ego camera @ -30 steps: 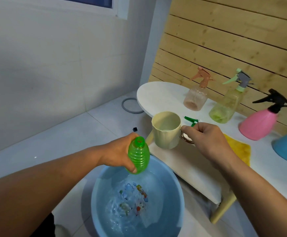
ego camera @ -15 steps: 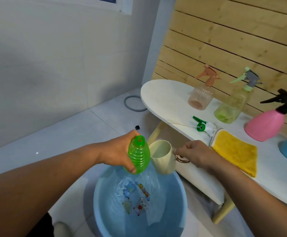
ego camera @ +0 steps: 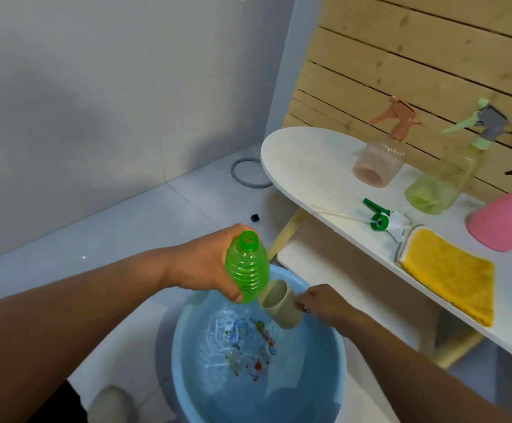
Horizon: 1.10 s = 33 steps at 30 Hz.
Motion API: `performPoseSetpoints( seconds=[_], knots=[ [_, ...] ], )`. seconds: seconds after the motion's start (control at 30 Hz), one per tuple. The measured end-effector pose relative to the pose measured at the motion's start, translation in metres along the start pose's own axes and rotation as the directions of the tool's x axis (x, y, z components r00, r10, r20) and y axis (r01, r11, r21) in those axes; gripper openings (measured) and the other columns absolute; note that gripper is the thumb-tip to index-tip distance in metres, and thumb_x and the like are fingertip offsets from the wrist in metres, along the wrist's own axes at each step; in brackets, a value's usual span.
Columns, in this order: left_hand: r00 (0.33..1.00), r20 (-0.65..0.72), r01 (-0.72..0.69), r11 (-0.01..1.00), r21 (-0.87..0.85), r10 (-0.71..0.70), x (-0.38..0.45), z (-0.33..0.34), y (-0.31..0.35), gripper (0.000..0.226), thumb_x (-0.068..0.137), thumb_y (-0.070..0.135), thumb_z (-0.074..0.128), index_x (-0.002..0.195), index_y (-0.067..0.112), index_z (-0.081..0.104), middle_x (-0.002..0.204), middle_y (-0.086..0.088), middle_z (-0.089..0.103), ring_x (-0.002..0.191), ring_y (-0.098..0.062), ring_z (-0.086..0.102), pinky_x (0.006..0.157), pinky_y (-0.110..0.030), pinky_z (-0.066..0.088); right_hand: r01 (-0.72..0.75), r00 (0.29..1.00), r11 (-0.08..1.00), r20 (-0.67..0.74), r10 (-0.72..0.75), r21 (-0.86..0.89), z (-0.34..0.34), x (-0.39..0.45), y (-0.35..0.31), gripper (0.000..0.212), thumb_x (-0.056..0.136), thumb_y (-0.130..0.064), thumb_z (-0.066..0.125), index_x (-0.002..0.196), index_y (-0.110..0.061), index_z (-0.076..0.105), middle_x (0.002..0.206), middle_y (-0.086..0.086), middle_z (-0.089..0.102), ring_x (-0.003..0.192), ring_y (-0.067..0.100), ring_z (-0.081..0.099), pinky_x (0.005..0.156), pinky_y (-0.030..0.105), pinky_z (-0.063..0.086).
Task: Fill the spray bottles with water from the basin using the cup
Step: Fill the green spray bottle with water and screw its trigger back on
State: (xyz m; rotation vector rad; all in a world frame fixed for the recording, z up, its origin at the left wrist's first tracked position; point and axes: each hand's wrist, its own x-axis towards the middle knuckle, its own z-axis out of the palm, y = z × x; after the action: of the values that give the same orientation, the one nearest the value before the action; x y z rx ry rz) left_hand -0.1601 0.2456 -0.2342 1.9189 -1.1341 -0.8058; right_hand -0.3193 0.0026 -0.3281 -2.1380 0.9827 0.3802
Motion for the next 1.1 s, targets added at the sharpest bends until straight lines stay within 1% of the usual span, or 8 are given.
performPoseSetpoints(
  seconds=[0.23, 0.4, 0.63, 0.77, 0.83, 0.9, 1.0, 1.1],
  knots=[
    [0.998, -0.060, -0.021, 0.999, -0.025, 0.019, 0.013, 0.006, 0.003, 0.084, 0.060, 0.007, 0.099, 0.128, 0.026, 0.053, 0.117, 0.005, 0.067, 0.107, -0.009, 0.067, 0.089, -0.030, 0.059, 0.077, 0.988, 0.905, -0.091, -0.126, -0.418, 0.060, 0.032, 0.033, 0.023, 0.096, -0.026, 0.051, 0.091, -0.016, 0.070, 0.102, 0.007, 0.073, 0.097, 0.026, 0.068, 0.070, 0.031, 0.042],
    [0.994, -0.106, 0.001, 1.000, 0.013, 0.000, 0.019, 0.004, -0.003, 0.090, 0.057, 0.018, 0.101, 0.129, 0.034, 0.051, 0.119, 0.013, 0.063, 0.109, -0.005, 0.064, 0.089, -0.024, 0.055, 0.045, 0.992, 0.840, -0.072, -0.099, -0.541, 0.079, 0.044, 0.034, 0.032, 0.101, -0.024, 0.045, 0.120, -0.015, 0.070, 0.122, 0.008, 0.071, 0.116, 0.027, 0.066, 0.091, 0.032, 0.051],
    [0.992, -0.129, 0.013, 0.999, 0.039, -0.008, 0.023, -0.004, -0.011, 0.089, 0.057, 0.019, 0.101, 0.130, 0.031, 0.051, 0.121, 0.010, 0.061, 0.109, -0.005, 0.062, 0.090, -0.027, 0.055, 0.128, 0.990, 0.711, 0.049, -0.130, -0.692, 0.109, 0.048, 0.038, 0.031, 0.100, -0.012, 0.051, 0.129, -0.012, 0.062, 0.130, 0.007, 0.066, 0.123, 0.028, 0.063, 0.098, 0.035, 0.050],
    [0.992, -0.123, 0.009, 0.999, 0.038, -0.004, 0.022, -0.003, -0.013, 0.091, 0.053, 0.028, 0.097, 0.130, 0.033, 0.050, 0.122, 0.010, 0.058, 0.112, -0.007, 0.061, 0.091, -0.029, 0.056, 0.106, 0.992, 0.824, -0.003, -0.130, -0.556, 0.118, 0.045, 0.038, 0.028, 0.101, -0.017, 0.048, 0.123, -0.017, 0.065, 0.125, 0.005, 0.067, 0.118, 0.026, 0.063, 0.094, 0.032, 0.048],
    [0.994, -0.113, 0.009, 1.000, 0.026, -0.006, 0.022, -0.002, -0.013, 0.089, 0.056, 0.020, 0.099, 0.129, 0.032, 0.049, 0.120, 0.008, 0.060, 0.110, -0.009, 0.062, 0.089, -0.031, 0.057, 0.059, 0.995, 0.928, -0.054, -0.085, -0.368, 0.112, 0.044, 0.036, 0.019, 0.098, -0.016, 0.050, 0.092, -0.020, 0.068, 0.103, 0.005, 0.069, 0.099, 0.023, 0.065, 0.082, 0.031, 0.047],
    [0.995, -0.096, 0.012, 1.000, 0.024, -0.010, 0.021, -0.002, -0.012, 0.087, 0.059, 0.015, 0.098, 0.128, 0.032, 0.049, 0.117, 0.007, 0.063, 0.107, -0.011, 0.064, 0.086, -0.031, 0.057, 0.003, 0.995, 0.996, -0.100, -0.012, -0.088, 0.103, 0.043, 0.038, 0.032, 0.096, -0.016, 0.054, 0.064, -0.020, 0.050, 0.074, 0.002, 0.057, 0.074, 0.019, 0.055, 0.066, 0.030, 0.040],
    [0.996, -0.083, 0.018, 0.999, 0.033, -0.015, 0.019, 0.000, -0.011, 0.086, 0.061, 0.011, 0.098, 0.127, 0.031, 0.048, 0.114, 0.007, 0.064, 0.105, -0.011, 0.065, 0.081, -0.023, 0.055, -0.078, 0.987, 0.964, -0.116, 0.111, 0.253, 0.087, 0.029, 0.042, 0.039, 0.091, -0.028, 0.068, 0.059, -0.017, 0.050, 0.058, 0.001, 0.050, 0.056, 0.017, 0.045, 0.058, 0.029, 0.037],
    [0.996, -0.084, 0.019, 1.000, 0.022, -0.017, 0.015, -0.002, -0.008, 0.087, 0.056, 0.017, 0.098, 0.124, 0.035, 0.048, 0.114, 0.007, 0.066, 0.106, -0.013, 0.066, 0.086, -0.030, 0.057, -0.068, 0.988, 0.928, -0.108, 0.115, 0.366, 0.072, 0.010, 0.039, 0.039, 0.083, -0.037, 0.077, 0.058, -0.017, 0.057, 0.055, 0.001, 0.054, 0.050, 0.016, 0.044, 0.057, 0.029, 0.036]
  ],
)
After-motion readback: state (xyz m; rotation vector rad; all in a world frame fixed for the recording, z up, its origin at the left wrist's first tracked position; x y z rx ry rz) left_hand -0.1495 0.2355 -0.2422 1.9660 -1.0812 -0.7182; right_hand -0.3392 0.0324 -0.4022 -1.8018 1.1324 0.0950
